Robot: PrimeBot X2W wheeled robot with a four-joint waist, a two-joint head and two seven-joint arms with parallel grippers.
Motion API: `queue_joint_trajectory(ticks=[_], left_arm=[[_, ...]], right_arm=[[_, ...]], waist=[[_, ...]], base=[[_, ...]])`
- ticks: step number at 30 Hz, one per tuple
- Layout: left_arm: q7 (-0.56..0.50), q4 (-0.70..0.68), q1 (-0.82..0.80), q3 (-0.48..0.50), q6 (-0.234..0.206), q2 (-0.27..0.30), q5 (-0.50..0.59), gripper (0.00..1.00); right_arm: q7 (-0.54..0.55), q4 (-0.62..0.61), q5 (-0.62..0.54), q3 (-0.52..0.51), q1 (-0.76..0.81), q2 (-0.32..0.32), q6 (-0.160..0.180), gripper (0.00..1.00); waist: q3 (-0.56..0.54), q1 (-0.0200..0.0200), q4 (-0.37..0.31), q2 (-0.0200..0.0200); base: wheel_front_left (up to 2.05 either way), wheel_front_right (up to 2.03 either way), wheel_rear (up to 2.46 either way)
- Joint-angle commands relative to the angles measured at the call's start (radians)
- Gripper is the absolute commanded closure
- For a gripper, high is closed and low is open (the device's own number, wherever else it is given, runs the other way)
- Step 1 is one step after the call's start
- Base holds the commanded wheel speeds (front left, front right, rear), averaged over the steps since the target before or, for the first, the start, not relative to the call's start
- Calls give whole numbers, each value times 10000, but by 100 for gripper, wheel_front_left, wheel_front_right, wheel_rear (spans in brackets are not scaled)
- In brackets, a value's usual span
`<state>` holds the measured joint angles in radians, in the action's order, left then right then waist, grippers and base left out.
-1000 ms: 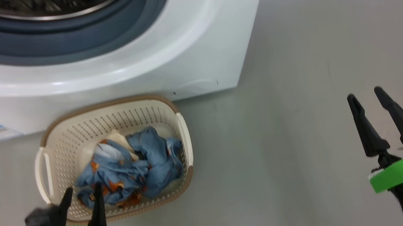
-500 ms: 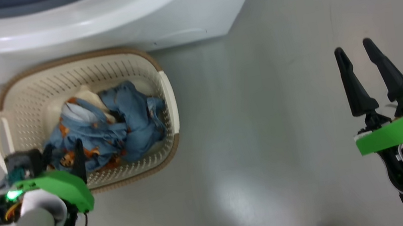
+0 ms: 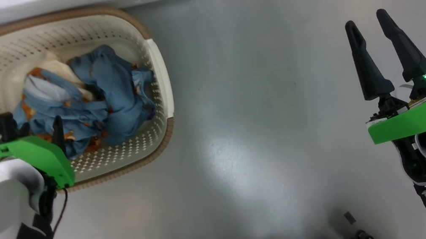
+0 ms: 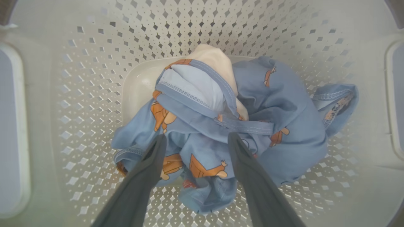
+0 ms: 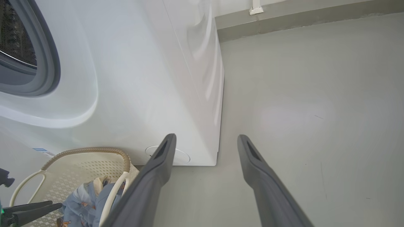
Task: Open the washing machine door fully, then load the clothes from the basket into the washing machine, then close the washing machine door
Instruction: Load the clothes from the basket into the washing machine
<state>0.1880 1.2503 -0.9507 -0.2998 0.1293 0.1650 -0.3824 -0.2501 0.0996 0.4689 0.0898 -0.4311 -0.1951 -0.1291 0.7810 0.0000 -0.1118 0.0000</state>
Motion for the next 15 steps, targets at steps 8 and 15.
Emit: queue_joint_trajectory(ticks=[8, 15], left_arm=[[-823, 304, -573, 150, -52, 746, -289, 0], [-1286, 369, -898, 205, -173, 845, -467, 0]], right_arm=[[-117, -440, -174, 527, -11, 7, -16, 0], [-117, -581, -212, 680, -126, 46, -16, 0]], waist=[[793, 0, -376, 0], [1037, 0, -513, 0]], base=[[0, 0, 0], [0, 0, 0]])
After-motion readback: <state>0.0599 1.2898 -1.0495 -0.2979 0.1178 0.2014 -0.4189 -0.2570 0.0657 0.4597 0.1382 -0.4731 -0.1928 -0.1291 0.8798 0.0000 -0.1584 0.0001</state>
